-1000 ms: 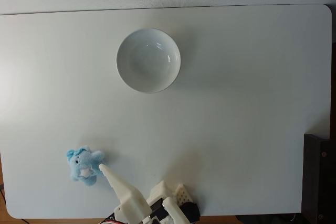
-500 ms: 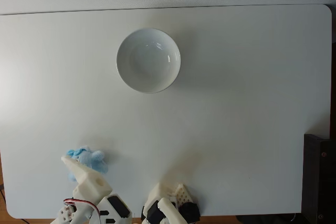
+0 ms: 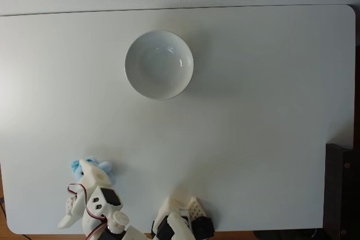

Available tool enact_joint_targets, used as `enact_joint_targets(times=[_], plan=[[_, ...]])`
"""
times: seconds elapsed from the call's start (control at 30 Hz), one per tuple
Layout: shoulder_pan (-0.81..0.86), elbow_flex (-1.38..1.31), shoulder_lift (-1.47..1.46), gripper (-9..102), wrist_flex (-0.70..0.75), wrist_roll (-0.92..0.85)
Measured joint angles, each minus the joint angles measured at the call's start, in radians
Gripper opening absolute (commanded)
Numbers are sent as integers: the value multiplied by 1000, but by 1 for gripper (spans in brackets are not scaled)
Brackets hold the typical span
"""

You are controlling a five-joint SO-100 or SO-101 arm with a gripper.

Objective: Grasp a skyblue doll and put it into the bowl.

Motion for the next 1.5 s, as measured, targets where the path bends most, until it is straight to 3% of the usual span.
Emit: enact_joint_targets(times=[0.67, 0.97, 1.23, 1.37, 1.5], plan=[[-2, 179, -121, 85, -9, 2], [2, 179, -238, 85, -144, 2], [3, 179, -313, 84, -163, 2], [5, 178, -357, 77, -163, 2], [5, 175, -365, 63, -163, 3]])
